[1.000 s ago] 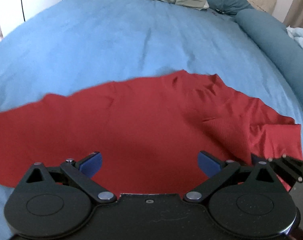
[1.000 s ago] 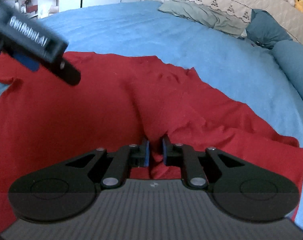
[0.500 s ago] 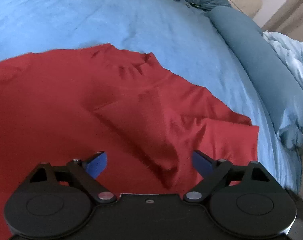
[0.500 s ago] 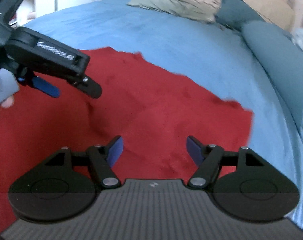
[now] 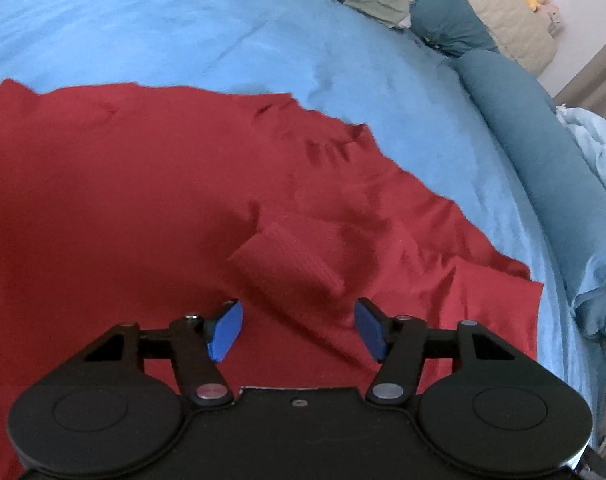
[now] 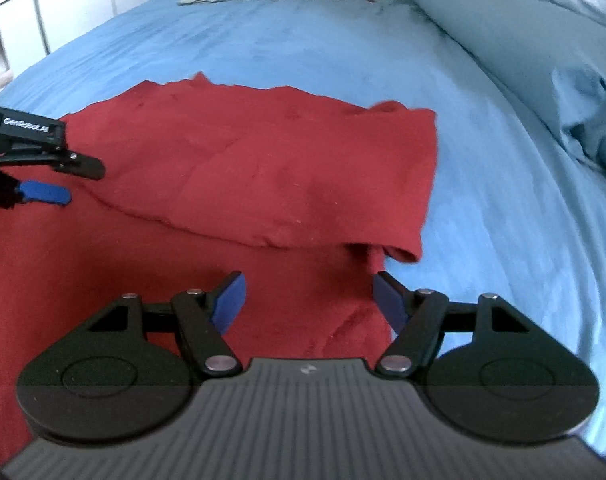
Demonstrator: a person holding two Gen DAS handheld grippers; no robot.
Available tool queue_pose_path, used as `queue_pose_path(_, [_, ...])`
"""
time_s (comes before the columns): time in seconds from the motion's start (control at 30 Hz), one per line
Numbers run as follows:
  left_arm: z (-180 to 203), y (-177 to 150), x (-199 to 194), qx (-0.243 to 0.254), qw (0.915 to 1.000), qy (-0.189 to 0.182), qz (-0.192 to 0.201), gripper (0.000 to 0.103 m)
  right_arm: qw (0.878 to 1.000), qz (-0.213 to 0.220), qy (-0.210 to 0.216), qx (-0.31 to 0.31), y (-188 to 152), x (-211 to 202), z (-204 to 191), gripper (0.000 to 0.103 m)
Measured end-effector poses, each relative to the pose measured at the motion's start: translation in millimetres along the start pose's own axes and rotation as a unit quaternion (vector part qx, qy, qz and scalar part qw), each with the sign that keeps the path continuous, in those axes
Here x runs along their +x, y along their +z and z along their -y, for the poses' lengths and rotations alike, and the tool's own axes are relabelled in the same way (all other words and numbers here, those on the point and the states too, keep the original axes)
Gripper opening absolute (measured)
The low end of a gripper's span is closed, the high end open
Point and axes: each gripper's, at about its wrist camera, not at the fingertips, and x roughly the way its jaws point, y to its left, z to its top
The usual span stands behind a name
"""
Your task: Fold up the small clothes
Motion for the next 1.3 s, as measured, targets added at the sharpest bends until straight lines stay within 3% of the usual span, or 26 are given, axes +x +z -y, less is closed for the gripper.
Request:
queue_pose_path(0.07, [2.3, 4.7, 5.3, -0.009, 0.9999, -0.007, 0.003, 0.064, 1.0, 0.005, -0.013, 0.009, 1.4, 0.4, 4.3, 0.093])
queue_pose_path(0.13, [2.2, 9.2, 10.3, -0.021, 0.9997, -0.009, 0.01, 0.053, 1.0, 0.009, -0.023, 0.015, 1.7, 0.4, 7.7, 0.098])
queue_pose_path(0.2, [1.9, 15.1, 14.9, -0.027, 0.9996, -0.001, 0.011, 0.009, 0.999, 0.007, -0.033, 0.022, 2.6, 4.1, 9.9, 0.098])
queue_pose_path(0.23, [1.9, 19.0, 19.7, -0.029, 0.9995, -0.002, 0.01, 0.006, 0.999, 0.003, -0.04, 0.025, 2.2, 6.2, 11.5, 0.098])
queue_pose_path(0.33, [5.6, 30.0, 8.3, -0.022, 0.999, -0.006, 0.038, 0.005, 0.998, -0.006, -0.061, 0.028, 4.5, 18.9, 13.4, 0.098])
queue_pose_path(0.4, [7.7, 41.0, -14.6, 0.0, 0.9966, 0.003, 0.082, 0.006, 0.997, -0.007, -0.069, 0.029, 8.9, 27.3, 13.6, 0.098])
queue_pose_path(0.47, [-0.9, 49.8, -44.9, 0.002, 0.989, 0.038, 0.143, 0.006, 0.997, -0.003, -0.075, 0.026, 15.1, 35.9, 12.5, 0.098])
queue_pose_path(0.57, [-28.1, 56.6, -70.8, -0.016, 0.9788, 0.082, 0.187, 0.006, 0.997, -0.002, -0.082, 0.015, 25.3, 50.3, 8.1, 0.099])
queue_pose_path(0.7, [-60.6, 55.5, -67.7, -0.036, 0.9809, 0.091, 0.168, 0.006, 0.996, 0.005, -0.093, 0.002, 39.1, 62.4, 2.4, 0.099])
queue_pose_path(0.93, [-68.3, 47.5, -67.3, -0.02, 0.9818, 0.084, 0.169, 0.006, 0.988, 0.013, -0.143, -0.053, 45.8, 65.3, 9.8, 0.098])
queue_pose_path(1.17, [-88.4, 22.3, -54.0, 0.029, 0.9873, 0.108, 0.113, 0.007, 0.993, -0.004, -0.104, -0.047, 36.2, 59.4, 42.0, 0.098])
queue_pose_path(1.3, [-94.5, 2.0, -50.8, 0.059, 0.986, 0.133, 0.082, 0.017, 0.994, -0.014, -0.091, -0.057, 38.2, 62.3, 44.5, 0.098])
